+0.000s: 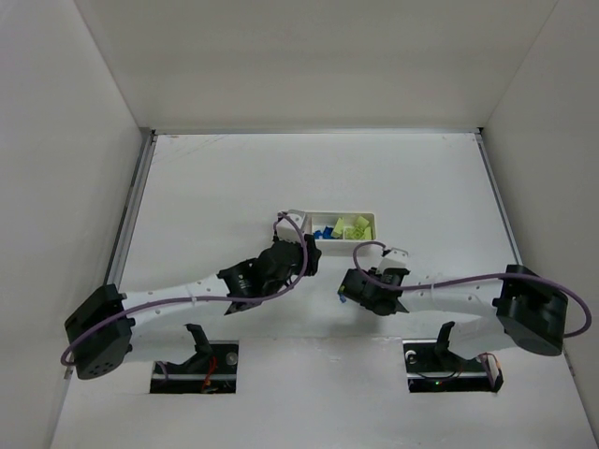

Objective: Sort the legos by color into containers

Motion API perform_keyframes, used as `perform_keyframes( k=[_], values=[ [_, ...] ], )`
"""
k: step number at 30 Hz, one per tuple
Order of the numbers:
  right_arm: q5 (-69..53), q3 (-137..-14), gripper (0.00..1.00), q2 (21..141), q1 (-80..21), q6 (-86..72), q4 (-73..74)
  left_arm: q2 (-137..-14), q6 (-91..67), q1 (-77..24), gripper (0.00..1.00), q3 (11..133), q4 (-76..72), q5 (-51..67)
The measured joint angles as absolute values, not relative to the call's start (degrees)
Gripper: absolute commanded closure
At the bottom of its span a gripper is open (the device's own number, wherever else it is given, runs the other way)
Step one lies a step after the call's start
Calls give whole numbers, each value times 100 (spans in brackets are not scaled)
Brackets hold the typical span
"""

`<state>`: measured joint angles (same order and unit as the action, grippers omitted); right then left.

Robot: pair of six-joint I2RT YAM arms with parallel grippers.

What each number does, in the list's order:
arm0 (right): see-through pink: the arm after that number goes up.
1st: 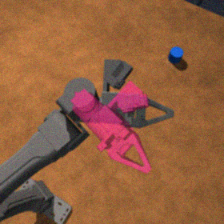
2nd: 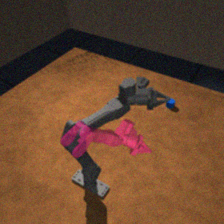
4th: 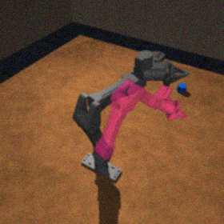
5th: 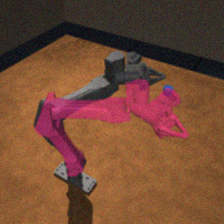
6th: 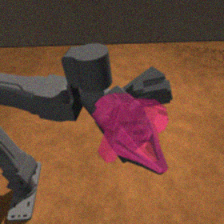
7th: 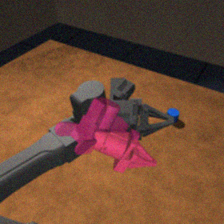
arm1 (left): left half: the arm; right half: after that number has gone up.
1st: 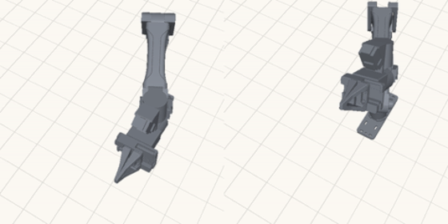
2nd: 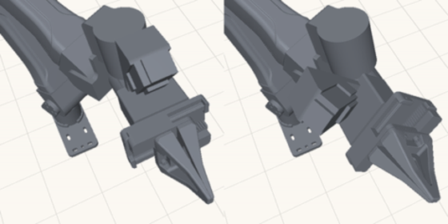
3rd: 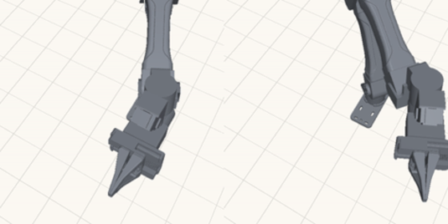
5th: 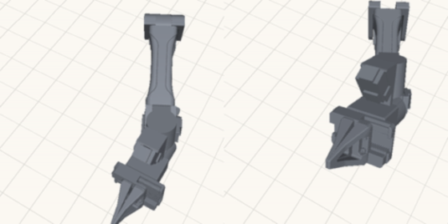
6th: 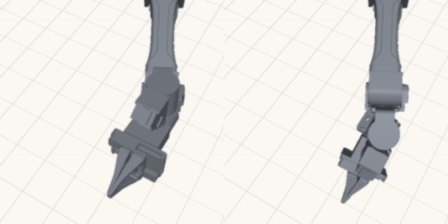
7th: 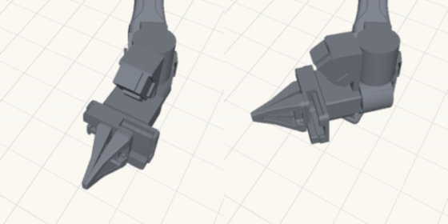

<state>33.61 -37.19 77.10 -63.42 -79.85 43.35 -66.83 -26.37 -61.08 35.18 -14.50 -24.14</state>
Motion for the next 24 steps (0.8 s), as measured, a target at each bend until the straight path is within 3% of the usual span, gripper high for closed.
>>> perform_keyframes(
  k=[9, 17, 24],
  values=[
    [3496, -3988, 81, 8064, -6351, -8086, 4342, -6486, -2668, -6108, 58, 3450, -1496, -2370],
    [3804, -4130, 82, 7616, -6541, -7905, 4504, -6399, -2707, -6233, 59, 3395, -1474, -2449],
    [3955, -4901, 81, 7308, -6119, -6386, 3785, -5795, -3011, -6702, 60, 2738, -1396, -2989]
  ],
)
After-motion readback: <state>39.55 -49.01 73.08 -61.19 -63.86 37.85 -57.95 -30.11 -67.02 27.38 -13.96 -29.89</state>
